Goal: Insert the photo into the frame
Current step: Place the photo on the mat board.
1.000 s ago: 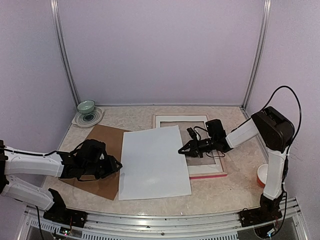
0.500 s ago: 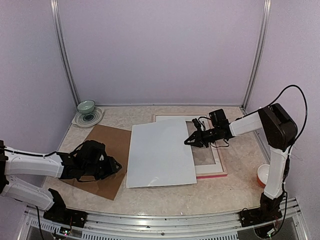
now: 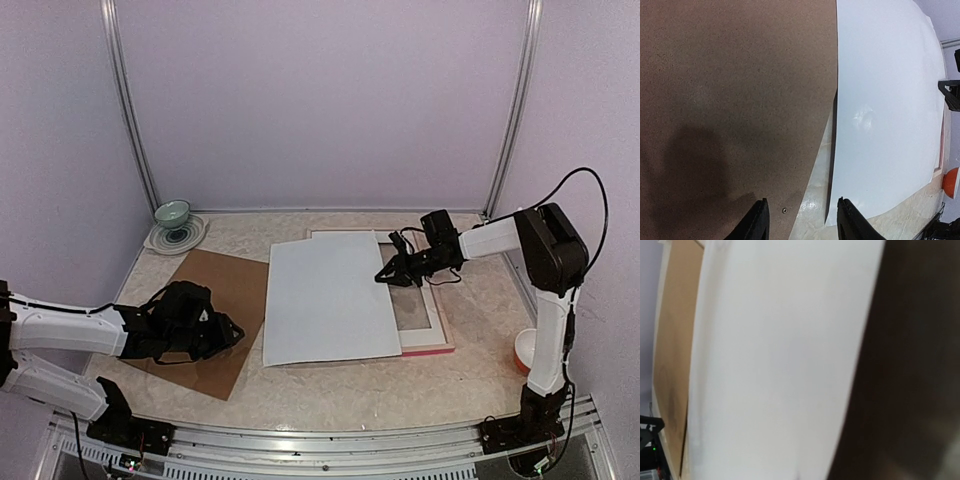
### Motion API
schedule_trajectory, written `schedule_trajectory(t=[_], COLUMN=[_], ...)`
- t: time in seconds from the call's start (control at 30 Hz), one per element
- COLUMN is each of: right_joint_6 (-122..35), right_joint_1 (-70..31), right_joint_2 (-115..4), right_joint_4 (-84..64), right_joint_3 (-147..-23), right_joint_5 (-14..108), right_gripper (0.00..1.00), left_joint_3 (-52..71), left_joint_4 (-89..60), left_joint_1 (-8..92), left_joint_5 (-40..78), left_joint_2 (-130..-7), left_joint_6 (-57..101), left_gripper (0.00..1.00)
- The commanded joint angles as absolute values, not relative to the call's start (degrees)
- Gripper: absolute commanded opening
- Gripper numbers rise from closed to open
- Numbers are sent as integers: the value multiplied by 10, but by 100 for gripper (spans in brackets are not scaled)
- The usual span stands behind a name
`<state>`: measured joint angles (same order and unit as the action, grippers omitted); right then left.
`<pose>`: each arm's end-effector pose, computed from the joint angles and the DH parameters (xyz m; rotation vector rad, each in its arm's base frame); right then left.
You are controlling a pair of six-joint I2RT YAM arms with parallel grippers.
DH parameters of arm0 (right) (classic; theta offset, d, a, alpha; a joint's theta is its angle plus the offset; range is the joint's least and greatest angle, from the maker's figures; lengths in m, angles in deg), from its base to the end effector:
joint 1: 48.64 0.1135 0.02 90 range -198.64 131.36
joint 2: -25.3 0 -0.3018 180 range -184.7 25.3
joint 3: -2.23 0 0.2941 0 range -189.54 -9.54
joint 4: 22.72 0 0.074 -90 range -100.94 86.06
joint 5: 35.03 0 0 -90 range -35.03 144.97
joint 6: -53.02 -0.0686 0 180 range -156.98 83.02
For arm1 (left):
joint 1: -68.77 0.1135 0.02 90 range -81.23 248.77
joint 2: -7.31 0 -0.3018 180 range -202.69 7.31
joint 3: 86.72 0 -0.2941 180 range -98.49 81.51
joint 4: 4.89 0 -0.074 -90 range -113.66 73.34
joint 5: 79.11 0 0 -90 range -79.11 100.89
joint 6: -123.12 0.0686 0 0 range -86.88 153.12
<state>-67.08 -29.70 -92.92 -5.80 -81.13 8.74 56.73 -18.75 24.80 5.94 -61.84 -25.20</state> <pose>0.4372 0.2024 0.1159 -0.1269 2.5639 1.3513 0.1901 -0.1751 0.1339 -0.3563 2.4834 -0.7121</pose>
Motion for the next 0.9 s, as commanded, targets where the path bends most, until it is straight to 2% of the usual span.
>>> schedule_trajectory(t=[0.0, 0.87], right_joint_6=[-636, -571], right_joint_1=[-309, -339], right_joint_2=[-947, -973], right_joint_4=[-5, 85], right_joint_3=[-848, -903], right_joint_5=[105, 162], right_gripper=[4, 5], left_joint_3=[577, 587], left_joint_4=[-178, -171], left_joint_1=[243, 240], left_joint_5=[57, 59], left_joint_2=[-620, -624], left_joint_6=[-256, -259], left_gripper=[47, 47])
